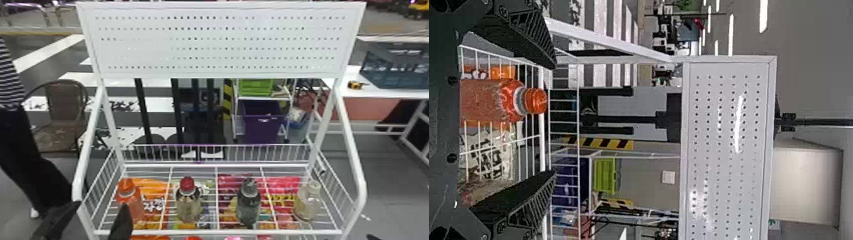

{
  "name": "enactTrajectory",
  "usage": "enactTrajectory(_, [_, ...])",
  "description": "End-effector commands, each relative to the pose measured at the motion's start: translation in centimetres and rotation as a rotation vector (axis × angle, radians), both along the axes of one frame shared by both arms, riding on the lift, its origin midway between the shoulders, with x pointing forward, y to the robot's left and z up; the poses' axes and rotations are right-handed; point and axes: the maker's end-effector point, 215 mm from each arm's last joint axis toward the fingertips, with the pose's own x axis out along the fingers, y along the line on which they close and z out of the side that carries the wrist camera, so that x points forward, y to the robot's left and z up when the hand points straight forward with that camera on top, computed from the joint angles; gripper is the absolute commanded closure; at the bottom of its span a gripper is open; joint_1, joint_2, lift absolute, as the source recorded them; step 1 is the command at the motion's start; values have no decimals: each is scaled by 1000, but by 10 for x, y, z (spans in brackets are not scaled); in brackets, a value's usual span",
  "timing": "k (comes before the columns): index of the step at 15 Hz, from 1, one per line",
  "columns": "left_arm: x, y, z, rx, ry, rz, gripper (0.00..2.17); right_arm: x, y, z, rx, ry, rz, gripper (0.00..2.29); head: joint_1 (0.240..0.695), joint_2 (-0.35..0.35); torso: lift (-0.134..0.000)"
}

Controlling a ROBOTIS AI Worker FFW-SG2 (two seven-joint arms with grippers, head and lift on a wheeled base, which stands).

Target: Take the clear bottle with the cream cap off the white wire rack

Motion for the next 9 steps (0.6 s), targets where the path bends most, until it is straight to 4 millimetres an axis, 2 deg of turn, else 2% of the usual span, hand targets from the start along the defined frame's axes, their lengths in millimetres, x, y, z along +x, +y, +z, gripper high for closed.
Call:
enactTrajectory(1, [-3, -11, -6, 10, 23, -12, 137, 36, 9, -30, -28, 15, 4, 87, 499, 0, 0])
enactTrajectory(5, [-6, -24, -12, 23, 45, -24, 137, 90, 14, -51, -36, 36, -1, 87, 499, 0, 0])
enactTrajectory(9, [-8, -27, -11, 23, 46, -32, 137, 119, 15, -59, -51, 64, -24, 90, 499, 0, 0])
